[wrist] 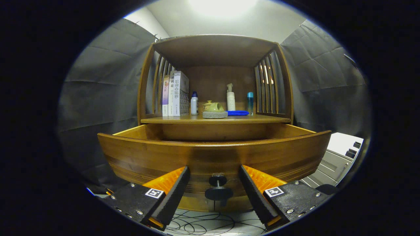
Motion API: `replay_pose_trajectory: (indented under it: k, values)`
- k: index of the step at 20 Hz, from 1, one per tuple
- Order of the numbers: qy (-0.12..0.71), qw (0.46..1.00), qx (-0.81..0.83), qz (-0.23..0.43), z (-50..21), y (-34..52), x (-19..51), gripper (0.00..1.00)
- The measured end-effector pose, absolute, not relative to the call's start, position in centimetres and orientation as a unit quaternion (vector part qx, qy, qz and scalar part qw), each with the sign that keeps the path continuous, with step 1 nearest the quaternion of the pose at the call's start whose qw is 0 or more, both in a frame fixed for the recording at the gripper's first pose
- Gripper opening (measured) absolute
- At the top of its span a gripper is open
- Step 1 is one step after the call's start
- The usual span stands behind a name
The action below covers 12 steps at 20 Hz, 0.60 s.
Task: Pull open the drawer, take out the items inside it, and place them on the countertop above the cabinet.
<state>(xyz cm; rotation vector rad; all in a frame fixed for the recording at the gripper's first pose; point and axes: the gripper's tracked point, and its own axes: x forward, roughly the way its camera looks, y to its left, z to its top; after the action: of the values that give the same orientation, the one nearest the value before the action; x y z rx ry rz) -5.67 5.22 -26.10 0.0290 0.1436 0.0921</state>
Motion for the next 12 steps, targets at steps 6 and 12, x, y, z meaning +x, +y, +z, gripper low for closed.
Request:
replay_pose_trajectory:
  k: [6,12]
  values:
    - [0.066,0.997,0.018,0.042,-25.3,5.8,-1.6,0.95]
    - [0.073,0.997,0.015,0.035,-25.9,6.4,2.8,0.96]
